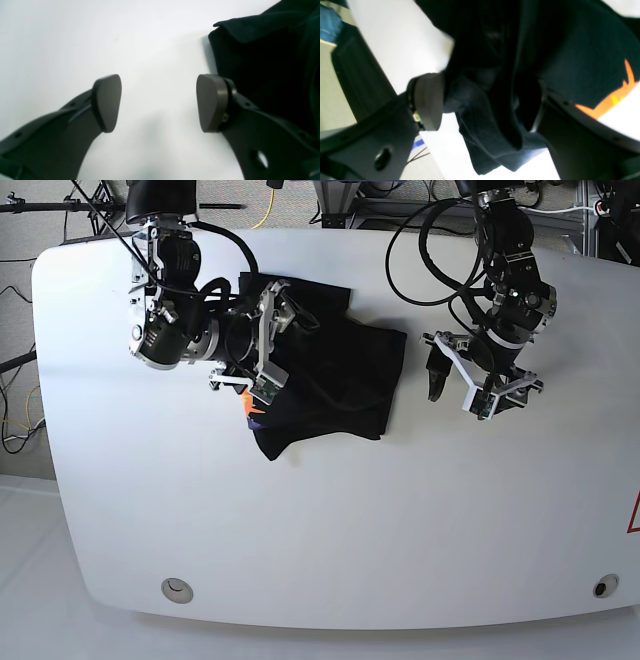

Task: Fold the T-shirt properly
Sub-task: 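Grasp the shirt's folded edge with the right gripper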

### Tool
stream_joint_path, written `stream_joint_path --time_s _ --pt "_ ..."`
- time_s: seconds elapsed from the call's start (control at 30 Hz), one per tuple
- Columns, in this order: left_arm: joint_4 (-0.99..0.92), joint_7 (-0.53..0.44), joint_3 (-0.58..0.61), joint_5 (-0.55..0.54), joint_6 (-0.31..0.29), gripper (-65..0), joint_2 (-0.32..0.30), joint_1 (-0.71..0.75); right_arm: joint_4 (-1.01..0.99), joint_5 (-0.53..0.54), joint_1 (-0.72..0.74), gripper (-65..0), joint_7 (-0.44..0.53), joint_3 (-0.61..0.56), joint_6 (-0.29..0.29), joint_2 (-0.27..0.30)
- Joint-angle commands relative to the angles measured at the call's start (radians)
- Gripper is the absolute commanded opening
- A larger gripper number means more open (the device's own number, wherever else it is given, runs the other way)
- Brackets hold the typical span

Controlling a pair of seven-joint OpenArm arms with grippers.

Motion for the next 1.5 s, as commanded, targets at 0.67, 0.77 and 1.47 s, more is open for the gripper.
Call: stream_joint_path --time_s 0.67,0.77,1.47 --pt "0.016 -0.021 0.001 -0.011 0.001 -22.3 -0.002 -0.005 0.017 0.019 -0.005 -21.9 0.018 -0.138 0.002 -0.045" --pt "0.016 -0.021 0.001 -0.011 0.001 -22.3 -0.002 -0.004 0.017 0.019 -0.005 -21.9 0.018 -0.138 0.002 -0.045" --pt "0.016 -0.021 0.0 -0.011 0.001 -22.3 0.0 -0.002 0.018 0.022 0.037 -21.9 0.02 -0.054 0.002 0.029"
